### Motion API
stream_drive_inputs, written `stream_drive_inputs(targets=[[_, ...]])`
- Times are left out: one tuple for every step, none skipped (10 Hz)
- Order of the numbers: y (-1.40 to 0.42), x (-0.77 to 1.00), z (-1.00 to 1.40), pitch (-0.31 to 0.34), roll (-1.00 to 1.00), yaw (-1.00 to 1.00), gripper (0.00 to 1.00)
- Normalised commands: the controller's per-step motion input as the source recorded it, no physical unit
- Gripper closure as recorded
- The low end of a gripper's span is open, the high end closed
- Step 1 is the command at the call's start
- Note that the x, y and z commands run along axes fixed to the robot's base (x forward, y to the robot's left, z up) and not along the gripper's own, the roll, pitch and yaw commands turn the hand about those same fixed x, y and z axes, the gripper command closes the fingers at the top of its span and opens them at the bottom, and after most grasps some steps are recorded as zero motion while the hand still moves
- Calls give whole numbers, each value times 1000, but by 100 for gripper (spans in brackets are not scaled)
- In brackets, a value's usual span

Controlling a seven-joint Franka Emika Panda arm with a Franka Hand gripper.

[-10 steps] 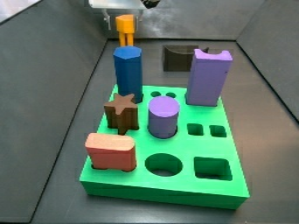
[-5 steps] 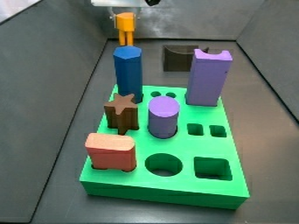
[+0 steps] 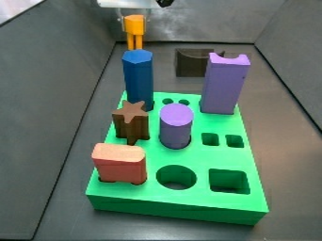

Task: Pick up the 3 prong object. Move up. Move to above the board. Insert the 3 prong object.
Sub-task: Pick up the 3 prong object, then move up.

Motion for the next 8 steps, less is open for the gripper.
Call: stream_drive_inputs(targets=[[0, 0, 0, 0, 0, 0, 100], [0, 0, 833, 0, 0, 0, 100], [29, 24, 785, -12, 31, -15, 100], [24, 6, 686, 16, 42, -18, 100], [16, -3, 611, 35, 51, -19, 100], [6, -15, 458, 59, 72, -12, 100], [-2, -21, 305, 79, 92, 1, 100], [-8, -20, 195, 86, 99, 12, 100]])
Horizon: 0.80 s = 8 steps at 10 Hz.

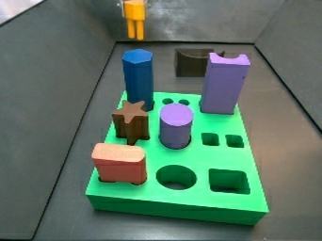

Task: Pick up the 3 prong object. Move up. Move to above the board. Insert the 3 prong object.
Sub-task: Move to above the board.

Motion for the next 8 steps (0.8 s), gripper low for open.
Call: stream_drive_inputs(targets=[[-277, 352, 1000, -76, 175, 232, 100], [-280, 354, 1000, -62, 161, 216, 100], [-259, 327, 1000, 5, 150, 167, 100], [-238, 302, 1000, 44, 119, 117, 100], [-220, 277, 1000, 77, 94, 73, 100], [-207, 259, 1000, 93, 84, 53, 100], [-190, 241, 1000, 104, 83, 42, 100], [-172, 215, 1000, 105, 86, 33, 100]])
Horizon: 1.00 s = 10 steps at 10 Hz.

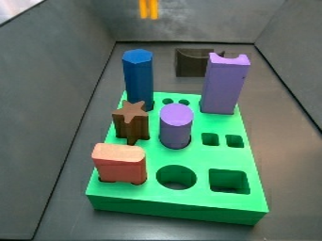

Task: Pick up the 3 prong object. Move up. Move to above the board. Insert the 3 prong object.
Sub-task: Move to above the board.

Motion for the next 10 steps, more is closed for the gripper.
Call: stream_drive_inputs(targets=[[-160, 195, 1000, 105, 91, 33, 100], [-147, 176, 1000, 105, 91, 30, 100], [-130, 158, 1000, 102, 82, 29, 100], [-115, 139, 1000, 100, 79, 27, 100], [-102, 117, 1000, 100, 86, 26, 100], [-86, 98, 1000, 103, 92, 27, 100], [-59, 61, 866, 103, 96, 29, 100], [-47, 43, 767, 101, 96, 30, 100], [-30, 22, 570, 96, 91, 29, 100], [-25, 16, 418, 94, 86, 31, 100]])
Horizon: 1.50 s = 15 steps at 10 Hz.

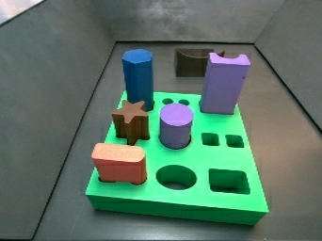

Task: Pick up the 3 prong object. Move up. Move to above the board. Insert the 3 prong object.
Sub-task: Move to above the board.

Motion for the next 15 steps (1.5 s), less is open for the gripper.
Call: stream_drive_inputs(targets=[[-17, 13, 212, 94, 83, 31, 100], [-1000, 26, 65, 355, 20, -757, 100], [-1000, 29, 51, 322, 23, -707, 100], [-1000, 25, 60, 219, 4, -428, 100], [-1000, 26, 62, 147, -27, -262, 100], [-1000, 28, 62, 113, -32, -170, 100], [-1000, 28, 67, 71, -34, -59, 100], [-1000, 27, 70, 56, -21, -36, 100], [-1000, 29, 75, 44, -18, -10, 100], [-1000, 30, 77, 44, -24, -7, 100], [-1000, 34, 83, 49, -8, 0, 100], [-1000, 39, 86, 59, -11, 3, 100], [-1000, 53, 88, 75, 3, 3, 100], [-1000, 62, 90, 85, -4, 7, 100], [-1000, 87, 97, 106, -5, 2, 100]])
